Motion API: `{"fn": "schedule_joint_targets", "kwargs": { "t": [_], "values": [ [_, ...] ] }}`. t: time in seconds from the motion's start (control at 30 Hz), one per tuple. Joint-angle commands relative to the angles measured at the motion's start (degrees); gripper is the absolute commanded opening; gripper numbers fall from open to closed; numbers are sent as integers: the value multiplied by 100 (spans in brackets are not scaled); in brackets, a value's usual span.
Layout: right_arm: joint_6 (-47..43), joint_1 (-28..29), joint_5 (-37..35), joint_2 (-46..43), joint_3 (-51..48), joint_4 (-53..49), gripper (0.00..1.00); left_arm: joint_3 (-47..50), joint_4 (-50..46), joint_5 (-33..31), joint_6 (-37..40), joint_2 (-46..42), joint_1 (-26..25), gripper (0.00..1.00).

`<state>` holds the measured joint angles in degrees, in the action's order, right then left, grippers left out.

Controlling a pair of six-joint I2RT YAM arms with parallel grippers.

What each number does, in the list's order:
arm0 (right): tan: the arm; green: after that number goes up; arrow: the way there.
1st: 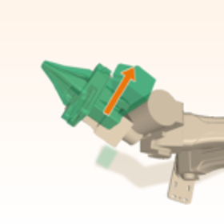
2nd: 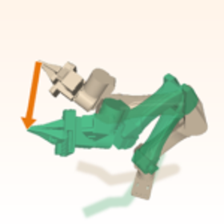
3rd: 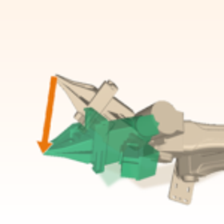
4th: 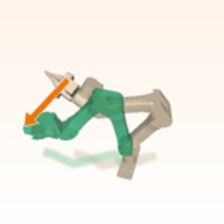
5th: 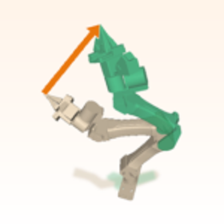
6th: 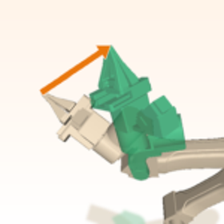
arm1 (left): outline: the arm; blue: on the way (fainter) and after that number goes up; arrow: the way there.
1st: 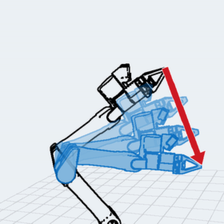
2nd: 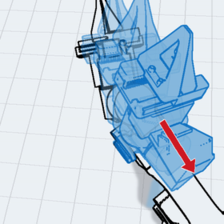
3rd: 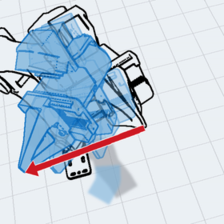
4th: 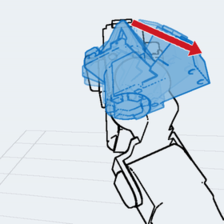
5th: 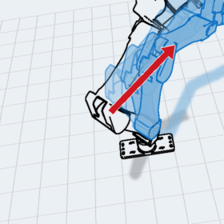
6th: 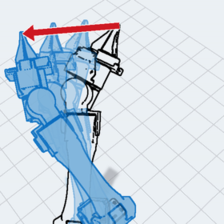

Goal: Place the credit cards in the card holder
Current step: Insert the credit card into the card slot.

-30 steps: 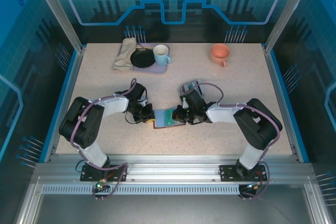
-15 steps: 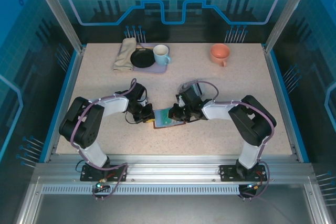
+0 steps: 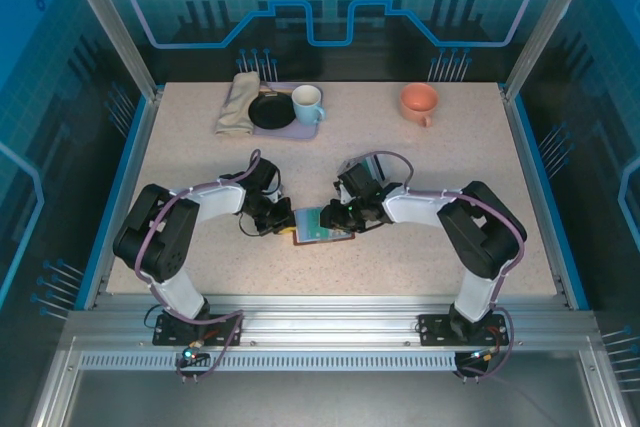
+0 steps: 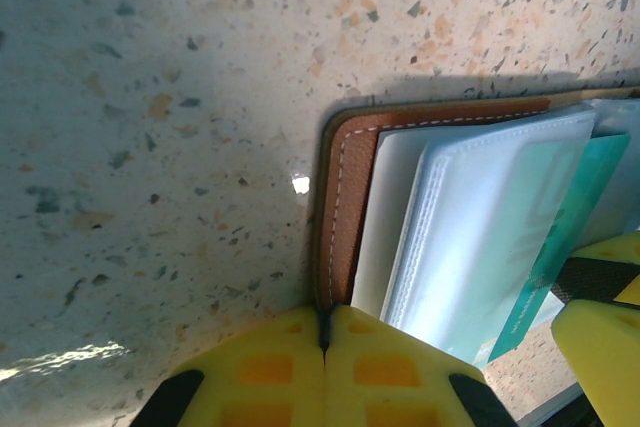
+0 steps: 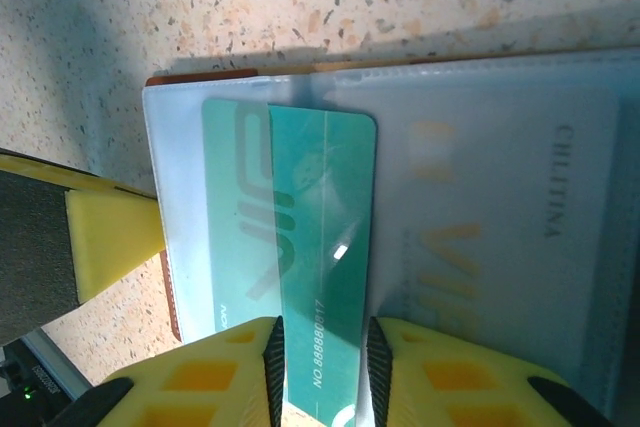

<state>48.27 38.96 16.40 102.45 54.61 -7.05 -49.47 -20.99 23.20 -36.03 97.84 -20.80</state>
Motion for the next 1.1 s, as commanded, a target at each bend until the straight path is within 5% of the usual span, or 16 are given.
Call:
{"fn": "schedule_joint_targets", "kwargs": {
  "t": [0.0,0.27,0.63,0.9,1.07],
  "values": [
    [-213,-35,-88,133,243,-471,30,-61,-138,37,-7,217,-45,0],
    [-477,-20,61,477,637,-626,16,-56,-145,70,30,235,-47,0],
    [-758,69,575,837,1137,-748,14,-75,-142,77,48,245,-45,0],
    [-1220,81,-596,404,1537,-2013,21,-67,-179,18,61,206,-43,0],
    [-1230,124,-675,516,1534,-2055,25,-92,-176,33,51,224,-46,0]
  ]
}}
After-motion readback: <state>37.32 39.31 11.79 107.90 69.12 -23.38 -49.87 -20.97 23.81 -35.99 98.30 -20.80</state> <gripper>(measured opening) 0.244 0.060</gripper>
